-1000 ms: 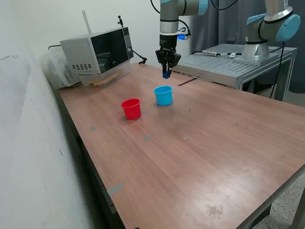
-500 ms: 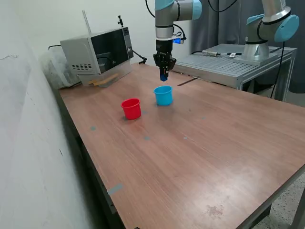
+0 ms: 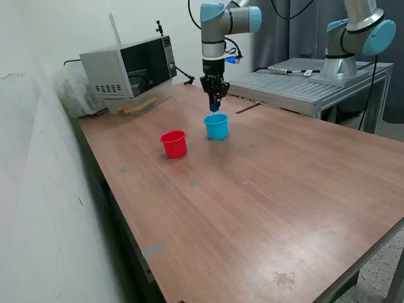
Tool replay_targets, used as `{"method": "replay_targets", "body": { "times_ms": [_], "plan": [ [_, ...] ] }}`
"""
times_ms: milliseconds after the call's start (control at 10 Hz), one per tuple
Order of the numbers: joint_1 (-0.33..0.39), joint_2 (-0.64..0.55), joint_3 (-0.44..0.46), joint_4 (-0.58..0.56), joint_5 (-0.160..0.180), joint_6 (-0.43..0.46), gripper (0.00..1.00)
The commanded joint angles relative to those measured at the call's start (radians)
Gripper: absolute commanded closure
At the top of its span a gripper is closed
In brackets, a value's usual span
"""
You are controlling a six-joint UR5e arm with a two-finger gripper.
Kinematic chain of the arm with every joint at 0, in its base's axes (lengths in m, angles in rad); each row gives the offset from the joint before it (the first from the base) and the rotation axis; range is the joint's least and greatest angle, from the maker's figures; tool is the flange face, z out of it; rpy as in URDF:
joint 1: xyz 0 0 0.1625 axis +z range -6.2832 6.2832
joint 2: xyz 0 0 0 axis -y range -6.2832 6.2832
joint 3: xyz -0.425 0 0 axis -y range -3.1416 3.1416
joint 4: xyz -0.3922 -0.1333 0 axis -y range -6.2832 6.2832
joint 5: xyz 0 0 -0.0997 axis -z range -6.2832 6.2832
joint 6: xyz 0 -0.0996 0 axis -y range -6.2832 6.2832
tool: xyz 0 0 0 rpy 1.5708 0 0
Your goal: Place red objects in the red bin, and blue objects in the blue bin.
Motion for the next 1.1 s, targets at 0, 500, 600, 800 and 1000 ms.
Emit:
{"method": "replay_targets", "body": {
  "times_ms": [0,500,600,800,1000],
  "plan": [
    [-0.001,0.006,-0.004,0.001,-0.001,-0.007,0.0],
    [0.005,-0.046,0.02,0.002,-0.002,0.007,0.0],
    [0.014,-0.094,0.066,0.002,-0.001,0.009,0.0],
    [0.029,-0.222,0.154,0.002,-0.001,0.135,0.0],
    [0.052,-0.328,0.21,0.062,-0.002,0.202,0.0]
  ]
}}
